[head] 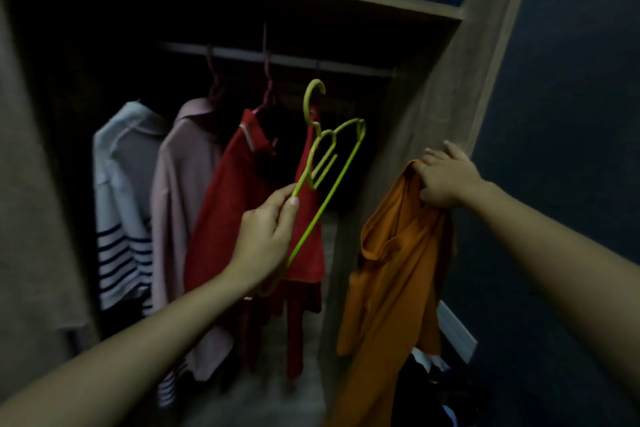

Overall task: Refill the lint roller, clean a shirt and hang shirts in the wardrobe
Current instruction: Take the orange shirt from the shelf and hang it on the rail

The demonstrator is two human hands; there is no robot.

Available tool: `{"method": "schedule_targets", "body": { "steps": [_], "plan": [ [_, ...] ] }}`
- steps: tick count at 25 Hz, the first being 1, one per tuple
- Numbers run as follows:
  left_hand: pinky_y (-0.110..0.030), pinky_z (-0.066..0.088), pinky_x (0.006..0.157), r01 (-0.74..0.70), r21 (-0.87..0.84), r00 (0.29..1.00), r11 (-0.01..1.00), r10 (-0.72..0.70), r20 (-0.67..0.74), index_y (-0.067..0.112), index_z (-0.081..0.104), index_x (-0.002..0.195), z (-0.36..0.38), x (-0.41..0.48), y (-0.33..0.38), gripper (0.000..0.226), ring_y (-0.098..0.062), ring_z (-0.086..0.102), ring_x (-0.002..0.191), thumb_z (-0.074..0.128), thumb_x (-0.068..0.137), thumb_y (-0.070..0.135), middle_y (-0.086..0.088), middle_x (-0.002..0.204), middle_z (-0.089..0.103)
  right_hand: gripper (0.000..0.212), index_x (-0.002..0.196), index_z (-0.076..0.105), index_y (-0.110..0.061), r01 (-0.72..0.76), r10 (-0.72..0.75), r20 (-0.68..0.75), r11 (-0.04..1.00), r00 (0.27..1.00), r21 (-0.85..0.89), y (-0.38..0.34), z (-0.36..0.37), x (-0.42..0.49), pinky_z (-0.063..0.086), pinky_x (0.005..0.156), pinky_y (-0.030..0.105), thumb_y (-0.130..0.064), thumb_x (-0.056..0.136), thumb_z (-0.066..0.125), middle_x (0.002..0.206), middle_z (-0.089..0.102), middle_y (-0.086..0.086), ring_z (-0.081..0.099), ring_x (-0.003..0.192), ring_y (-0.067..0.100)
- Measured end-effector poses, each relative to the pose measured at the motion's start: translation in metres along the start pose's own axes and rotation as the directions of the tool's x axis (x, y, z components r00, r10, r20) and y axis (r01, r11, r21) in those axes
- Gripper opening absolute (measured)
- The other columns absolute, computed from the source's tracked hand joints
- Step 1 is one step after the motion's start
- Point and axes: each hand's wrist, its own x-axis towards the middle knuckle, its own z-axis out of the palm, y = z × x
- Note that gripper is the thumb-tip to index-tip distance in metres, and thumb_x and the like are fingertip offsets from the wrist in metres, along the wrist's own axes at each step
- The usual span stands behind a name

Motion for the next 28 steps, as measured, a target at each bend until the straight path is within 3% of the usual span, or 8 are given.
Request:
{"method": "schedule_targets", "body": {
  "steps": [5, 8, 11, 17, 21, 23, 26, 28],
  "plan": [
    [-0.027, 0.047, 0.072, -0.004, 0.271, 0.993, 0.962, 0.037, -0.116, 0.014, 0.062, 0.116, -0.062, -0.041, -0.027, 0.038, -0.018, 0.068, 0.082, 0.039, 0.094, 0.035, -0.006, 0.09, 0.072, 0.071, 0.143, 0.025, -0.009, -0.017, 0.009, 0.018, 0.833, 1.0, 0.553, -0.018, 0.001, -0.013, 0.013, 0.116, 0.046, -0.013, 0.08, 0.056, 0.15, 0.028, 0.015, 0.027, 0.138, 0.03],
    [-0.005, 0.037, 0.057, 0.016, 0.231, 0.997, 0.973, 0.003, -0.082, 0.014, 0.067, 0.108, -0.097, -0.064, -0.029, 0.026, 0.011, 0.056, 0.061, 0.046, 0.095, 0.023, 0.011, 0.066, 0.06, 0.065, 0.139, 0.031, -0.005, -0.053, 0.036, 0.039, 0.62, 0.999, 0.782, -0.026, 0.006, -0.034, 0.033, 0.109, 0.046, -0.004, 0.079, 0.058, 0.146, 0.029, 0.017, 0.034, 0.131, 0.035],
    [-0.015, 0.034, 0.05, 0.008, 0.178, 1.0, 0.984, -0.011, 0.013, 0.048, 0.059, 0.096, -0.119, -0.075, -0.027, 0.02, 0.003, 0.05, 0.05, 0.044, 0.092, 0.034, 0.01, 0.048, 0.05, 0.059, 0.133, 0.04, -0.003, -0.029, 0.086, -0.014, 0.483, 0.996, 0.875, -0.028, -0.001, -0.056, 0.042, 0.102, 0.043, -0.003, 0.078, 0.062, 0.139, 0.035, 0.017, 0.04, 0.125, 0.035],
    [-0.004, 0.037, 0.064, -0.162, 0.085, 0.984, 0.983, 0.154, 0.088, 0.014, 0.068, 0.107, -0.065, -0.076, 0.018, 0.036, 0.015, 0.057, 0.071, 0.046, 0.089, 0.036, 0.02, 0.075, 0.066, 0.074, 0.144, 0.025, -0.012, 0.348, -0.239, -0.253, 0.598, 0.937, 0.722, -0.053, -0.052, -0.112, 0.029, 0.111, 0.039, 0.001, 0.078, 0.056, 0.15, 0.026, 0.008, 0.029, 0.136, 0.024],
    [-0.009, 0.042, 0.068, -0.174, -0.012, 0.984, 0.985, 0.173, -0.028, 0.01, 0.066, 0.108, -0.039, -0.071, 0.036, 0.037, 0.006, 0.056, 0.075, 0.044, 0.091, 0.034, 0.02, 0.086, 0.068, 0.05, 0.124, 0.046, -0.021, 0.497, -0.272, -0.536, 0.8, 0.799, 0.335, -0.036, -0.059, -0.138, 0.051, 0.076, 0.035, -0.038, 0.077, 0.051, 0.114, 0.058, 0.003, 0.057, 0.098, 0.023],
    [-0.026, 0.048, 0.08, -0.229, 0.195, 0.964, 0.954, 0.249, -0.089, 0.015, 0.062, 0.113, -0.032, -0.07, 0.05, 0.031, -0.007, 0.056, 0.086, 0.044, 0.093, 0.031, 0.003, 0.1, 0.067, 0.044, 0.108, 0.051, -0.019, 0.498, -0.258, -0.617, 0.83, 0.743, 0.253, -0.025, -0.051, -0.144, 0.051, 0.059, 0.037, -0.053, 0.084, 0.036, 0.091, 0.061, 0.002, 0.06, 0.076, 0.023],
    [-0.044, 0.043, 0.085, -0.192, 0.331, 0.916, 0.924, 0.29, -0.279, 0.021, 0.056, 0.116, -0.011, -0.097, 0.081, 0.028, -0.026, 0.046, 0.097, 0.048, 0.091, 0.029, -0.01, 0.109, 0.047, 0.05, 0.089, 0.053, -0.015, 0.462, -0.21, -0.683, 0.862, 0.699, 0.207, -0.026, -0.047, -0.144, 0.046, 0.049, 0.033, -0.053, 0.09, 0.02, 0.073, 0.053, 0.001, 0.058, 0.063, 0.024],
    [-0.04, 0.04, 0.084, -0.343, 0.335, 0.878, 0.878, 0.426, -0.218, 0.021, 0.057, 0.108, 0.014, -0.137, 0.098, 0.025, -0.025, 0.043, 0.094, 0.043, 0.093, 0.035, -0.008, 0.106, 0.04, 0.049, 0.084, 0.053, -0.014, 0.481, -0.204, -0.717, 0.852, 0.667, 0.205, -0.029, -0.054, -0.144, 0.047, 0.048, 0.037, -0.051, 0.092, 0.021, 0.068, 0.048, -0.002, 0.056, 0.06, 0.024]
  ]
}}
